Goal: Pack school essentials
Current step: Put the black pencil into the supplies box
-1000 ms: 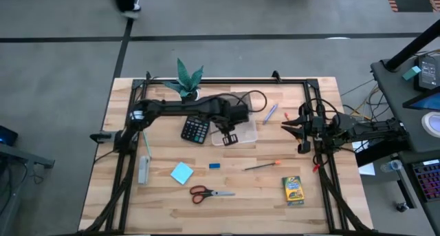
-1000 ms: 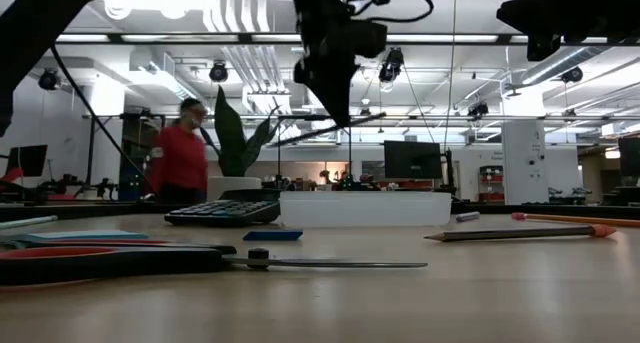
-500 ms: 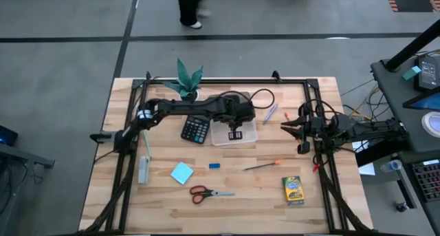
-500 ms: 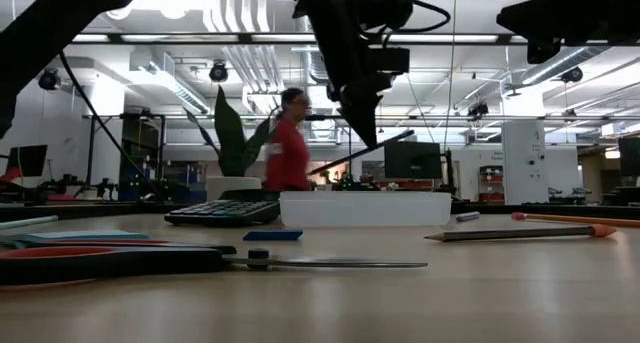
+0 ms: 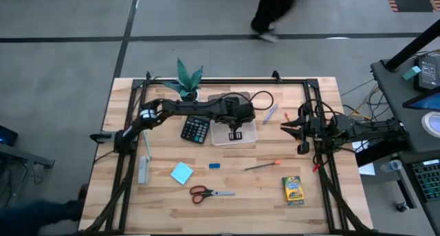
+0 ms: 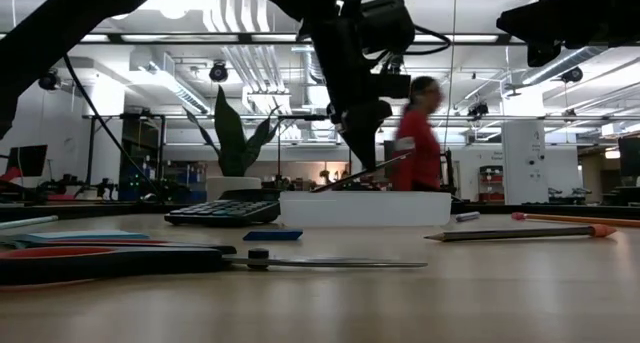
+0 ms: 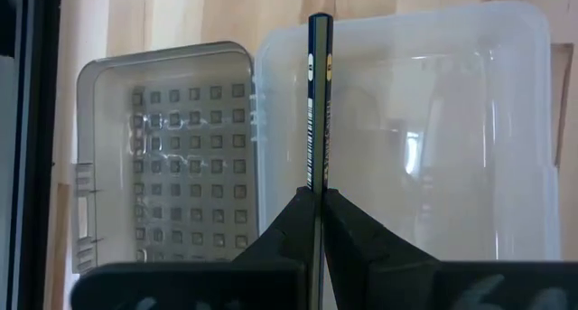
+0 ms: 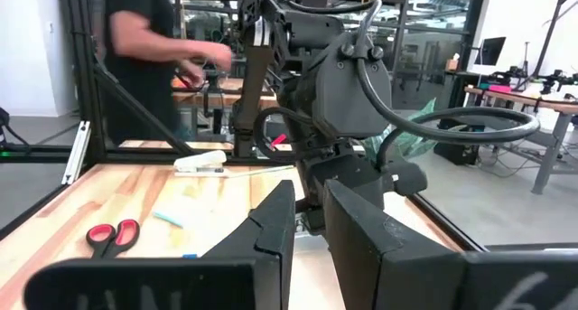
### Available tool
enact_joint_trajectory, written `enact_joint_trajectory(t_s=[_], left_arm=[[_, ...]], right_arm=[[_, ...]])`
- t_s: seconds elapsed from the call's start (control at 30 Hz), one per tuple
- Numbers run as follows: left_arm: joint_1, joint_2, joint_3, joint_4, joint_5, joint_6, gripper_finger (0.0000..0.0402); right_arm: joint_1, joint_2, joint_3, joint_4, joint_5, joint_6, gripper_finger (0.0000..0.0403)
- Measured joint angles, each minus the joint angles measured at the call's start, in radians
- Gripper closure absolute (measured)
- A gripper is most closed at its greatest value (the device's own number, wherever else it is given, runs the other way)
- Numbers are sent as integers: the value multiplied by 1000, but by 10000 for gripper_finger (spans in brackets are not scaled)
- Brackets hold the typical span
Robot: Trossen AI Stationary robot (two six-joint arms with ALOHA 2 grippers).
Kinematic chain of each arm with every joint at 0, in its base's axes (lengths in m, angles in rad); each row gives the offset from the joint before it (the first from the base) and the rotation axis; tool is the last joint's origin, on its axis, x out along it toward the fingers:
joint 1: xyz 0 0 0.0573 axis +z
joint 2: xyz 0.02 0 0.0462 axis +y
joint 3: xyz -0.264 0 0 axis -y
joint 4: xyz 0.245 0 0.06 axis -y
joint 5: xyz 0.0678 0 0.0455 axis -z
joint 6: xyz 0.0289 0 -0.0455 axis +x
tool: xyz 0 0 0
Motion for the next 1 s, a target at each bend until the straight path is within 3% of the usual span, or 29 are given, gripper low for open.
enact_joint_trajectory(t_s=[0.37, 0.73, 1.0], left_arm=[[0, 0, -37, 12, 5, -100, 401], [0, 0, -61, 28, 5, -105, 399], [0, 0, -61, 28, 5, -104, 321]], right_arm=[[0, 0, 0, 0, 0, 3, 349], [0, 0, 0, 1, 0, 1, 349], [0, 0, 0, 1, 0, 0, 349]])
